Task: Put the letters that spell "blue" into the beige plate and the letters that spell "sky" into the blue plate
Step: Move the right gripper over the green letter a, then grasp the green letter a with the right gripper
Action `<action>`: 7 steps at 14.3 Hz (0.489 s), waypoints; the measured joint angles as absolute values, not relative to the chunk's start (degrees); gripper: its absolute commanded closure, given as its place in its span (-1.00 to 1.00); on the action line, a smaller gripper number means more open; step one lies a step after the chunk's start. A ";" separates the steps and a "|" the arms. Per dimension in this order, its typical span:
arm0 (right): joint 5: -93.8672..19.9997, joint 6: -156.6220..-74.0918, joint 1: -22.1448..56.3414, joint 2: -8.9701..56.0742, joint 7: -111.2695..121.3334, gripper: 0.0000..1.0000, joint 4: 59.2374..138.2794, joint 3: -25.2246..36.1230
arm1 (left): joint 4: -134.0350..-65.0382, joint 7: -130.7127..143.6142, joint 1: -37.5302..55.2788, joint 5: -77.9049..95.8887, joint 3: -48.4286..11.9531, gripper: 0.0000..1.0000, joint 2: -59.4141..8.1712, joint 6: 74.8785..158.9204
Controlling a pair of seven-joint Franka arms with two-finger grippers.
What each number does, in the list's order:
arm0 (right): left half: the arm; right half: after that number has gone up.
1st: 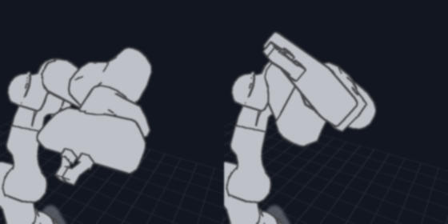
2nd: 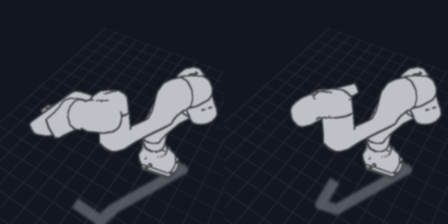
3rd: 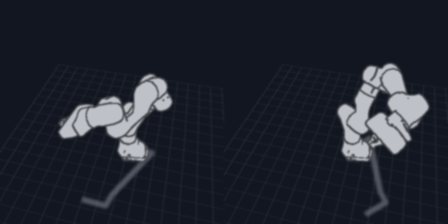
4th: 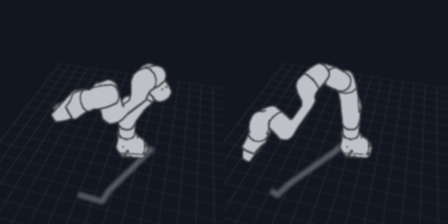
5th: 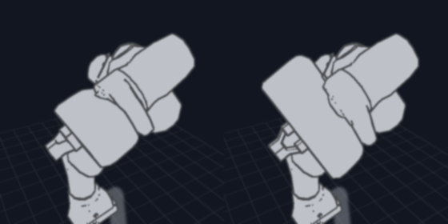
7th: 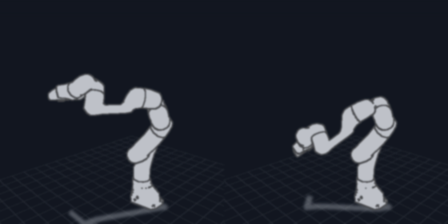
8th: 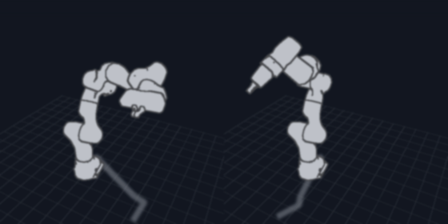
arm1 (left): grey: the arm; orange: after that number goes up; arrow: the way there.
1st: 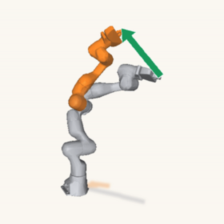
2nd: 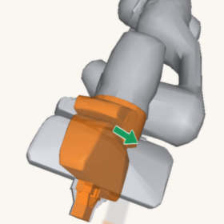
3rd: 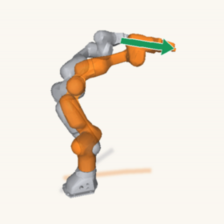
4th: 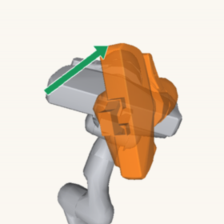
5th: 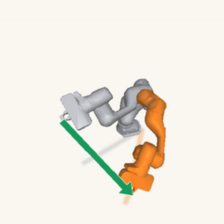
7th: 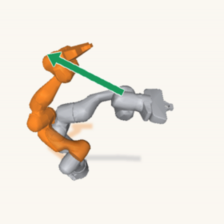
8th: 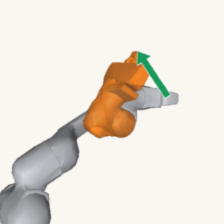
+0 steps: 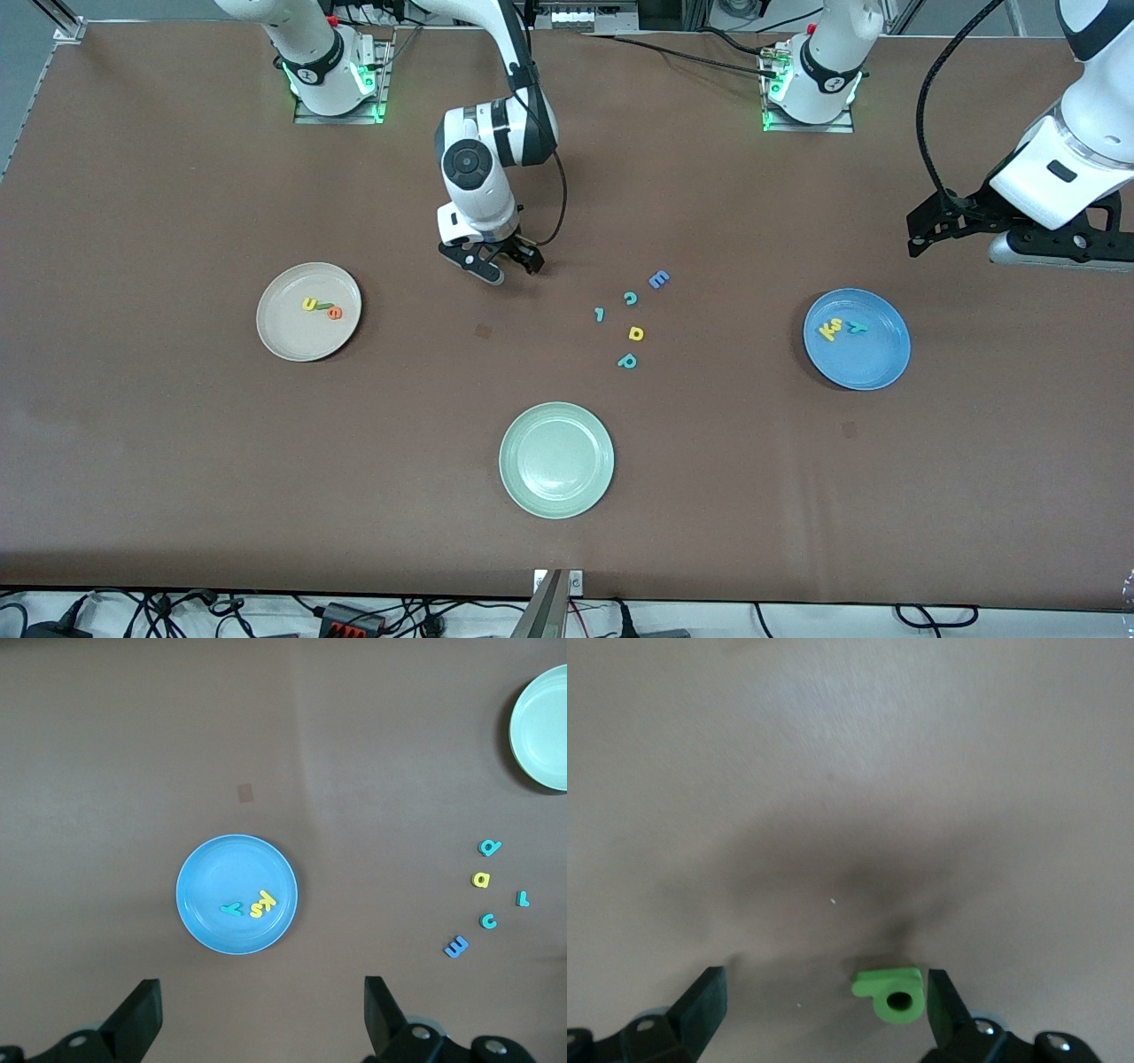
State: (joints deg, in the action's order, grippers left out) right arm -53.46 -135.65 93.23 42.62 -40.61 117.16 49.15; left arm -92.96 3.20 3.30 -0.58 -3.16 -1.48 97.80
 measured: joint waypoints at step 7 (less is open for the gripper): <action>-53.49 -135.67 93.24 42.63 -40.72 -0.89 119.14 49.12 | -92.94 3.20 3.32 -0.58 -3.16 -1.00 -1.48 97.80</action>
